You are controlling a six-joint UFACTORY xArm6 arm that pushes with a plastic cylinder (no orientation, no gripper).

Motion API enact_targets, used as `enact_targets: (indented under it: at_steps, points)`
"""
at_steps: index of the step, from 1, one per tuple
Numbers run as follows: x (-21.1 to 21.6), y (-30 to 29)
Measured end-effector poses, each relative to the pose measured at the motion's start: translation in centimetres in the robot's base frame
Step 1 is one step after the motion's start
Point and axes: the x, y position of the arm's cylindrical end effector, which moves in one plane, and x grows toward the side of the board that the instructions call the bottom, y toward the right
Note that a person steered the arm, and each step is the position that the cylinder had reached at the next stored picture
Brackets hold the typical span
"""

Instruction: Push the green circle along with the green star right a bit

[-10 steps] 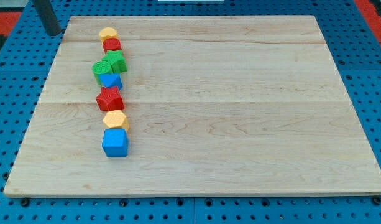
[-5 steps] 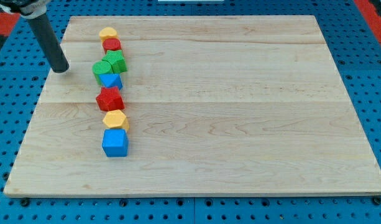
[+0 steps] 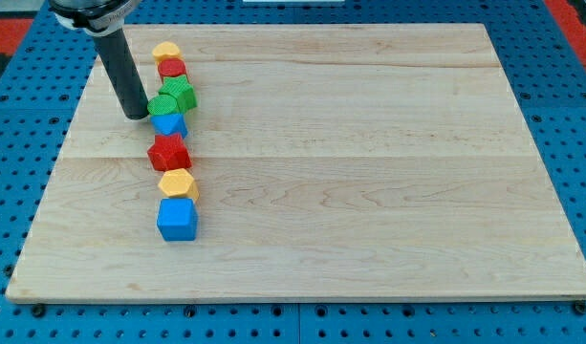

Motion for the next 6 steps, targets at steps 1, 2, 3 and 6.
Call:
enact_targets:
  at_steps: [1,2,3,6]
  points:
    - [0.0,0.0]
    - [0.0,0.2]
    - [0.0,1.0]
    - [0.2,-2.4]
